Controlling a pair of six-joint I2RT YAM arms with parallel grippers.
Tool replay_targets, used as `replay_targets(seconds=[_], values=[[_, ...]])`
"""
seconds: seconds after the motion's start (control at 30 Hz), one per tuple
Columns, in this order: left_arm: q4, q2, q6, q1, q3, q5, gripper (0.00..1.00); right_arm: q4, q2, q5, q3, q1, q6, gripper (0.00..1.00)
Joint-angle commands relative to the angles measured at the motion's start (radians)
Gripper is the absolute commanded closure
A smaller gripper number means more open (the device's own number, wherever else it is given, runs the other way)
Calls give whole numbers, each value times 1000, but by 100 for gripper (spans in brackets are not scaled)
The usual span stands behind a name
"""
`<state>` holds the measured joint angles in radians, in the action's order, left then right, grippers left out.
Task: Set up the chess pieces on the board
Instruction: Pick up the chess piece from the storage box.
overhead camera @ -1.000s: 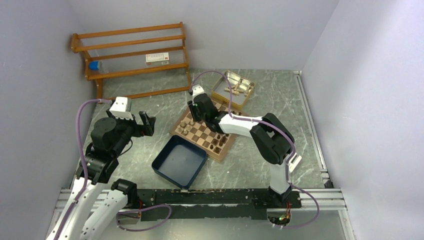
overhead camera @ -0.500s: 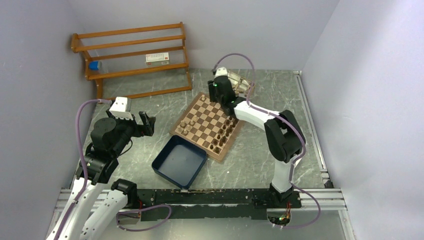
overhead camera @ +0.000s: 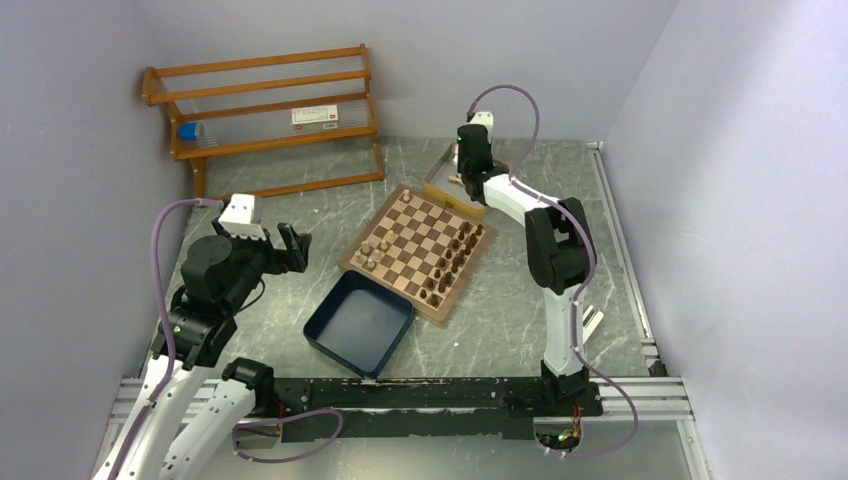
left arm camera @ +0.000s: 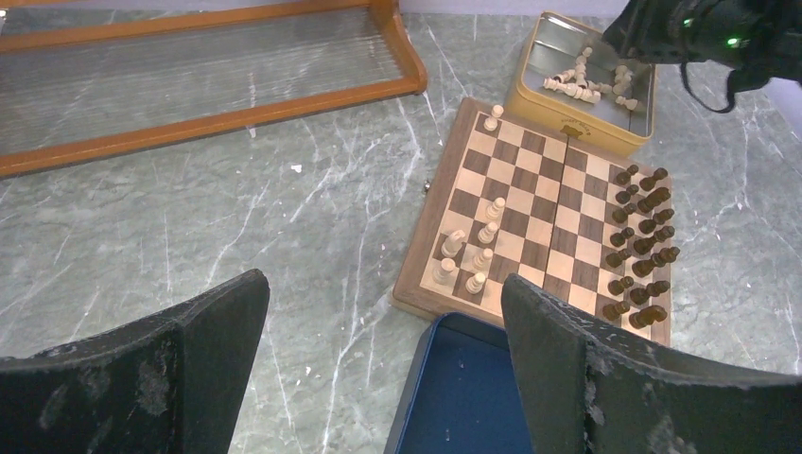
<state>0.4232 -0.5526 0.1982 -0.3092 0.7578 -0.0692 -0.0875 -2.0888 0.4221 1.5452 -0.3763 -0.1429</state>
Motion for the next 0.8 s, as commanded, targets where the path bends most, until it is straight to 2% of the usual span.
replay_targets(seconds=[0.0, 0.33, 0.77], values=[[-19, 10, 1, 7, -8, 23, 3, 34, -109, 98, 109, 21, -43, 65], [-17, 21, 1, 7, -7, 19, 3, 137, -278, 160, 316, 32, -188, 65], [-17, 24, -1, -1, -8, 24, 3, 162, -372, 238, 410, 42, -250, 65]])
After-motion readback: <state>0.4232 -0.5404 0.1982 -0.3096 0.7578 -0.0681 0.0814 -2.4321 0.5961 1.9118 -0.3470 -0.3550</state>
